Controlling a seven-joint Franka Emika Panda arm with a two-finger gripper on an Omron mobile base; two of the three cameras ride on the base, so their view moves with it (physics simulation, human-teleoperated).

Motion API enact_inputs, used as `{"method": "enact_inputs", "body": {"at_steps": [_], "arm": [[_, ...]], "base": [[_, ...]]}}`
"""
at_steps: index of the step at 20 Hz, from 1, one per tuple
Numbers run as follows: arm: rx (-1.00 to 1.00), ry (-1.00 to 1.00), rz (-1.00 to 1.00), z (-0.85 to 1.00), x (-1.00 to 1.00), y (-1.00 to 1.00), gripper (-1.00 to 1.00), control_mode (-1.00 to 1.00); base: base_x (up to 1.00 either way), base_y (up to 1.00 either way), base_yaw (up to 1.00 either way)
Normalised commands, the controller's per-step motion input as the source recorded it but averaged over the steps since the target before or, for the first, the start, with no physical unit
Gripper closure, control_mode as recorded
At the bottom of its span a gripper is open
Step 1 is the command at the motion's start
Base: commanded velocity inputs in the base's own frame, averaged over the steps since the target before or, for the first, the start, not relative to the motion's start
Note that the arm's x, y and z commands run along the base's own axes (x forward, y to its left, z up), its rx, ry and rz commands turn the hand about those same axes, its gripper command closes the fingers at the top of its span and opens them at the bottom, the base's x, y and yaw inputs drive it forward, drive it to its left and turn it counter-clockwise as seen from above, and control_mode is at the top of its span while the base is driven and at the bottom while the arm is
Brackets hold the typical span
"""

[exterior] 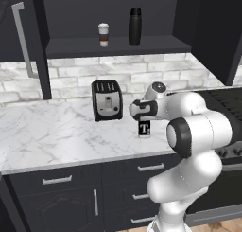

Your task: Sort all alcoholic drinks to one cabinet, and non-alcoholic drinks to the other.

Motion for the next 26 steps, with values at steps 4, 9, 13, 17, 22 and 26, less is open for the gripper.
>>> {"method": "enact_inputs", "body": {"at_steps": [4,9,13,17,22,26], "arm": [[0.01,0.0,0.0,-0.28,0.0,0.0,1.0,-1.0],[0.0,0.0,0.0,-0.18,-0.06,0.0,1.0,-1.0],[0.0,0.0,0.0,-0.06,-0.37,0.0,1.0,-1.0],[0.0,-0.06,0.0,0.03,-0.29,0.0,1.0,-1.0],[0.0,-0.08,0.0,0.23,-0.17,0.0,1.0,-1.0],[0.0,-0.12,0.0,0.3,-0.12,0.0,1.0,-1.0]], "base": [[0.0,0.0,0.0],[0.0,0.0,0.0],[0.0,0.0,0.0],[0.0,0.0,0.0],[0.0,0.0,0.0],[0.0,0.0,0.0]]}}
